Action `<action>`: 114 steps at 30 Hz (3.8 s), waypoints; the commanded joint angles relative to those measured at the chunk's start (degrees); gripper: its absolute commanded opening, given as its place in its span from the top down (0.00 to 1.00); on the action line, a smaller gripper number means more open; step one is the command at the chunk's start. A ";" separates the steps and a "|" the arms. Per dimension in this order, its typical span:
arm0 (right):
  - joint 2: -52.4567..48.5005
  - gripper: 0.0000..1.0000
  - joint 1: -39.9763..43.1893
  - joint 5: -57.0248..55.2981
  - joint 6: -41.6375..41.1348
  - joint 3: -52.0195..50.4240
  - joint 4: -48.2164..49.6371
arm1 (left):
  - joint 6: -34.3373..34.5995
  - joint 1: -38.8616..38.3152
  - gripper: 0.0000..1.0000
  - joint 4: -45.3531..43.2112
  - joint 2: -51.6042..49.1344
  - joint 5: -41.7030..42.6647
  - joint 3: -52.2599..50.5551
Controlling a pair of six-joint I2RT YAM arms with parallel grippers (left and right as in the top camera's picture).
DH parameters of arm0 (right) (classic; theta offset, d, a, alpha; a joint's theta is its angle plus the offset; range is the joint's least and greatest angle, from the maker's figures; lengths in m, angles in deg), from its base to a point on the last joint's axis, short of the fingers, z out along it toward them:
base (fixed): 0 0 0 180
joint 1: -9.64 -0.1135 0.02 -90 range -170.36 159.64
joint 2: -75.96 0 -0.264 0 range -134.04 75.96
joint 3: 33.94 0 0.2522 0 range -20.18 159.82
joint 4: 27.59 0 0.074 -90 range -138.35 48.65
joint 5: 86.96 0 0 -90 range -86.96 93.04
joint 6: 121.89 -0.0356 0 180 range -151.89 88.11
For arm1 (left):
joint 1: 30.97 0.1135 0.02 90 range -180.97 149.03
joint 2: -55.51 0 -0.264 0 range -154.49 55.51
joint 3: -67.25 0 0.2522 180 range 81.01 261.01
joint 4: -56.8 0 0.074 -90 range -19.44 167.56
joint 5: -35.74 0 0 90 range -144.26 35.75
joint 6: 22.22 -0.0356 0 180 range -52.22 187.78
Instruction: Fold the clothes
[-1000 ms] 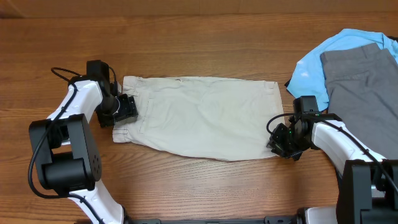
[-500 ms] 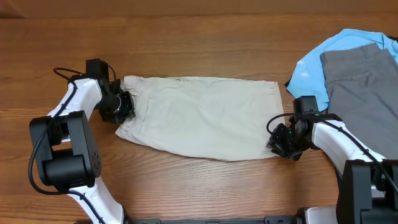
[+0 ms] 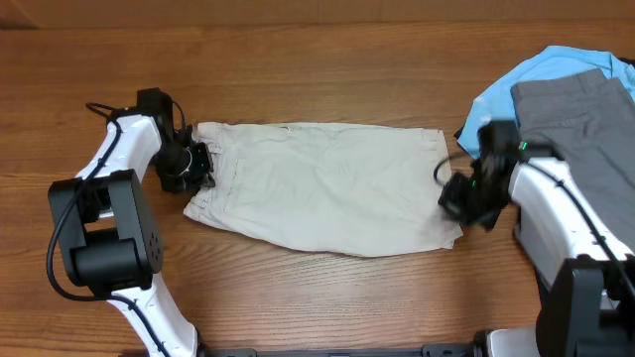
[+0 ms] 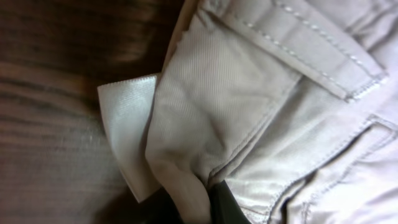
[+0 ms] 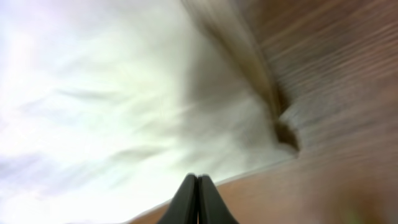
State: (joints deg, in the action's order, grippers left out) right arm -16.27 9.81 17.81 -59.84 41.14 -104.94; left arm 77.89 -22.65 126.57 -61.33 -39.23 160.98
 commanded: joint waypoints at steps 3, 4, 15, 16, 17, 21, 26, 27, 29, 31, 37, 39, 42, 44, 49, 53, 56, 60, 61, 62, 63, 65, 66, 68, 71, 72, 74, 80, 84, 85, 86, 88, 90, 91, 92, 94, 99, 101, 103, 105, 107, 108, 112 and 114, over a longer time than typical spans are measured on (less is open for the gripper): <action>0.50 0.96 -4.68 11.67 5.44 12.85 -3.41 | -0.76 -0.57 0.96 7.10 -1.11 1.62 8.48; 0.50 0.96 -5.64 12.70 5.42 12.90 -2.75 | -1.05 -0.57 0.96 8.41 -1.11 1.62 9.75; -0.96 0.96 -20.55 13.42 -2.40 5.09 9.38 | -3.96 -2.49 0.96 25.33 -1.09 1.55 26.47; -1.20 0.96 -21.92 13.44 -3.32 3.85 11.34 | -3.93 -2.97 0.96 26.23 -1.09 1.55 27.39; -1.38 0.96 -22.99 13.44 -4.02 2.73 13.07 | -3.96 -3.39 0.96 26.86 -1.09 1.55 28.06; -1.90 0.96 -27.50 15.65 -6.67 -2.64 22.47 | -3.93 -5.03 0.96 28.41 -1.09 1.53 29.88; -2.10 0.96 -30.99 17.42 -8.28 -6.05 29.97 | -3.91 -6.36 0.96 29.11 -1.09 1.53 30.62; -2.10 0.96 -31.43 17.25 -8.59 -6.29 30.82 | -3.91 -6.56 0.96 29.35 -1.09 1.53 30.80; -2.10 0.96 -32.26 16.11 -8.92 -6.62 32.37 | -3.93 -6.84 0.96 29.73 -1.09 1.46 31.19; -2.21 0.96 -33.09 13.60 -10.67 -6.62 32.92 | -3.93 -6.86 0.96 30.27 -0.98 1.33 31.71; -2.95 0.96 -36.20 8.33 -13.09 -6.62 34.97 | -3.96 -6.86 0.96 30.51 1.31 1.29 32.09; -3.96 0.96 -37.24 7.74 -14.25 -6.62 35.95 | -3.98 -6.86 0.96 30.51 2.36 1.27 32.09; -6.62 0.96 -38.88 7.87 -16.06 -6.62 38.10 | -4.20 -6.88 0.96 30.53 3.89 1.29 32.09; -8.48 0.96 -40.00 8.00 -17.20 -6.62 39.52 | -4.20 -6.97 0.96 30.53 4.61 1.29 32.09; -13.20 0.96 -43.32 8.15 -17.51 -6.62 42.84 | -4.20 -8.35 0.96 31.21 5.38 1.29 32.06; -13.55 0.96 -43.60 8.09 -17.49 -6.58 42.95 | -4.35 -10.12 0.96 31.82 5.38 1.29 32.06; -13.16 0.96 -42.23 13.53 -14.69 -5.03 42.38 | -4.35 -12.15 0.96 31.82 5.38 0.48 32.06; -11.19 0.96 -39.60 15.72 -9.92 0.72 33.22 | -4.33 -13.94 0.96 32.04 5.38 -2.47 32.06; -10.67 0.96 -39.04 15.72 -8.85 2.64 30.34 | -4.31 -14.29 0.96 32.09 5.38 -3.15 32.06; -10.21 0.96 -38.64 15.23 -7.89 4.39 28.00 | -4.31 -14.53 0.96 32.09 5.38 -3.48 32.06; -10.01 0.96 -38.42 14.32 -7.56 5.66 26.45 | -4.31 -14.73 0.96 32.09 5.38 -3.58 32.06; -9.77 0.96 -37.99 11.93 -7.61 7.52 24.26 | -4.11 -14.86 0.96 32.09 5.38 -3.56 32.06; -9.77 0.96 -37.86 11.10 -7.61 8.07 23.98 | -4.11 -14.88 0.96 32.11 5.38 -3.56 32.06; -9.79 0.96 -37.51 10.40 -7.87 8.11 24.55 | -4.13 -14.88 0.96 32.22 5.44 -3.58 32.06; -10.25 0.96 -37.42 6.49 -9.97 7.82 24.87 | -4.15 -14.88 0.96 32.26 5.75 -3.58 32.06; -10.43 0.96 -37.42 5.44 -10.27 7.61 25.31 | -4.15 -14.88 0.96 32.26 6.01 -3.63 32.06; -10.99 0.96 -37.59 3.41 -10.99 7.06 26.14 | -4.13 -14.88 0.96 32.44 6.67 -3.63 32.06; -14.38 0.96 -39.01 2.78 -11.52 6.51 31.50 | -4.17 -15.28 0.96 33.51 9.51 -3.58 32.06; -16.74 0.96 -39.23 2.80 -12.79 6.51 33.42 | -4.17 -15.91 0.96 34.36 10.32 -3.58 32.06; -17.57 0.96 -39.32 2.80 -12.79 6.51 33.86 | -4.17 -16.04 0.96 34.60 10.36 -3.61 32.06; -18.43 0.96 -39.34 2.80 -12.79 6.51 34.25 | -4.17 -16.22 0.96 34.80 10.36 -3.61 32.06; -20.15 0.96 -39.43 2.84 -12.79 6.51 34.86 | -4.17 -16.44 0.96 34.88 10.36 -3.61 32.06; -21.86 0.96 -39.58 2.95 -12.79 6.51 35.36 | -4.15 -16.76 0.96 34.86 10.36 -3.58 32.06; -22.62 0.96 -39.71 3.30 -12.76 6.51 35.67 | -4.15 -17.00 0.96 34.84 10.36 -3.61 32.06; -23.34 0.96 -39.91 3.61 -12.79 6.51 36.04 | -4.15 -17.25 0.96 34.82 10.36 -3.61 32.06; -24.26 0.96 -40.48 3.96 -12.52 6.51 36.81 | -4.15 -17.94 0.96 34.80 10.36 -3.63 32.06; -23.08 0.96 -39.43 6.56 -7.30 7.93 33.90 | -4.15 -19.69 0.95 35.17 10.36 -6.38 32.06; -21.51 0.96 -37.57 6.51 -5.77 9.97 30.47 | -4.15 -20.31 0.96 35.45 10.36 -8.46 32.06; -19.82 0.96 -35.47 6.51 -4.52 12.20 27.50 | -4.13 -20.81 0.96 35.67 10.36 -9.20 32.06; -18.62 0.96 -33.73 7.37 -3.02 13.97 26.18 | -4.11 -21.16 0.96 35.71 10.36 -9.18 32.06; -17.99 0.96 -32.44 8.04 -2.19 15.02 26.14 | -4.11 -21.51 0.96 35.82 10.36 -9.18 32.06; -17.92 0.96 -31.91 8.04 -2.21 15.32 26.27 | -4.09 -21.64 0.96 35.93 10.36 -9.18 32.06; -18.25 0.96 -30.49 8.00 -2.25 15.23 27.80 | -3.65 -21.90 0.96 36.17 10.38 -9.18 32.06; -18.86 0.96 -30.51 8.00 -2.47 15.23 28.85 | -3.63 -21.90 0.96 36.20 10.38 -9.16 32.06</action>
State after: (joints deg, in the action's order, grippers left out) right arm -36.27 -20.42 25.19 -63.18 55.21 -76.85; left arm 74.83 -44.00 162.33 -53.11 -48.36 191.42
